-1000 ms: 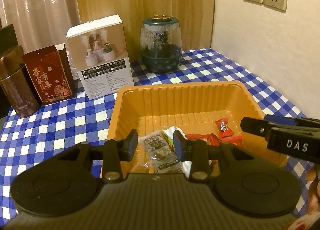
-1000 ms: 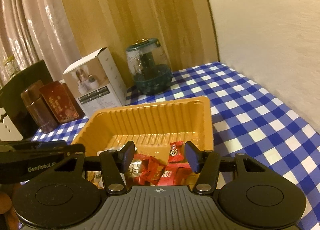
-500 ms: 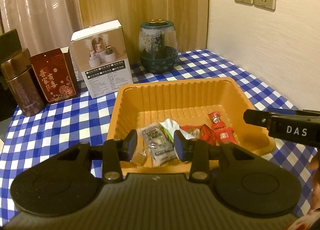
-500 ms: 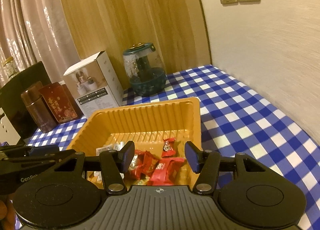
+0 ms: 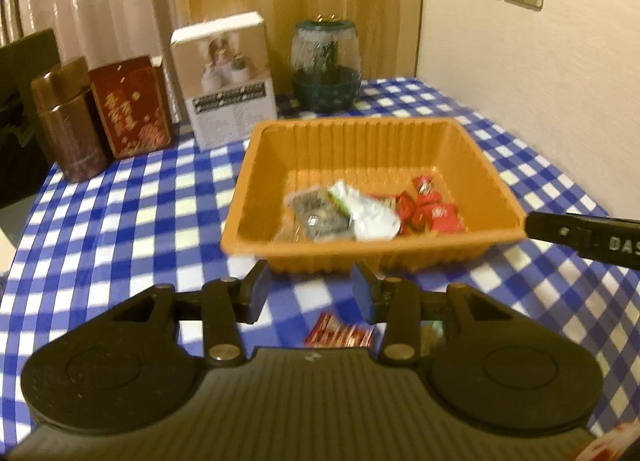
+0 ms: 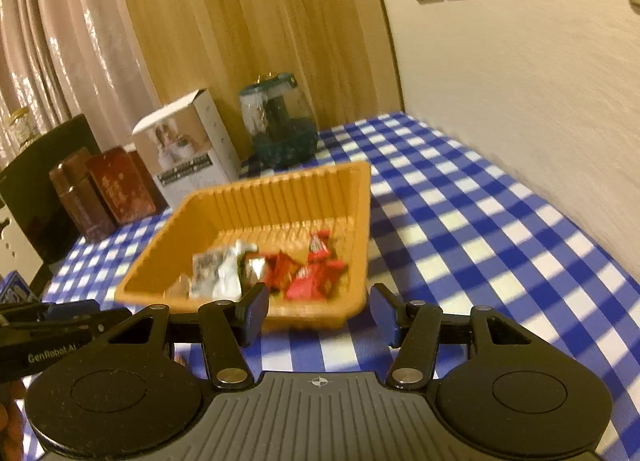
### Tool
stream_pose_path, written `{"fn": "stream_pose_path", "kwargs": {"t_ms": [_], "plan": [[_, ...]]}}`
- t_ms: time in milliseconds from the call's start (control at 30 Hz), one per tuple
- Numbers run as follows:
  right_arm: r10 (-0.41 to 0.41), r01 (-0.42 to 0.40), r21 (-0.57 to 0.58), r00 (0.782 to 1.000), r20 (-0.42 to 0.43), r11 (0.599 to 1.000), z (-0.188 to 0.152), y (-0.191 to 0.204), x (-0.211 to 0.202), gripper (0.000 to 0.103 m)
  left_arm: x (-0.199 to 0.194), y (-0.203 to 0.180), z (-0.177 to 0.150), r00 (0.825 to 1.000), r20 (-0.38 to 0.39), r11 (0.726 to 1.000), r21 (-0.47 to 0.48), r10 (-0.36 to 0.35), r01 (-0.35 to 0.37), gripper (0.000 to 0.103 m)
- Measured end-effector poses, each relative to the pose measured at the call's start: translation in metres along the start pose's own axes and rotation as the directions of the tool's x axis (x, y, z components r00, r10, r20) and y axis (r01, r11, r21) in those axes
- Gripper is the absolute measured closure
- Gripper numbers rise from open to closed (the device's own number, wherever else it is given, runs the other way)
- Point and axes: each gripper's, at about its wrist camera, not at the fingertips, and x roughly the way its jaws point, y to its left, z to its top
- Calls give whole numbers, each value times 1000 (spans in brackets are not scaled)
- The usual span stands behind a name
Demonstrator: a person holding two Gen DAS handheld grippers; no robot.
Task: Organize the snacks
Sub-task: 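Move both open tools back from the tray to the remaining candies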
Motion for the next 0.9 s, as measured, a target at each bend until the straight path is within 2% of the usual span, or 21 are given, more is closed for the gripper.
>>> {"fn": "stream_pose_path", "kwargs": {"t_ms": [233,467,667,900], "plan": [[23,-25,-38,997,-67,999,-23,3,-15,46,-15,18,-28,999,-42,999,-27,25,-26,58],[58,-77,-140,990,-131,987,-43,28,-8,43,-20,29,-50,996,-82,1000,-11,25,-26,55],[93,-119,-156,982,-167,981,-53,40,4,34,-15,35,-55,995,-98,1000,-14,19,-20,50],[105,-149,-213,973,-205,966,-61,56,24,33,-10,35,-54,995,-100,1000,-8,6,-7,43]]}}
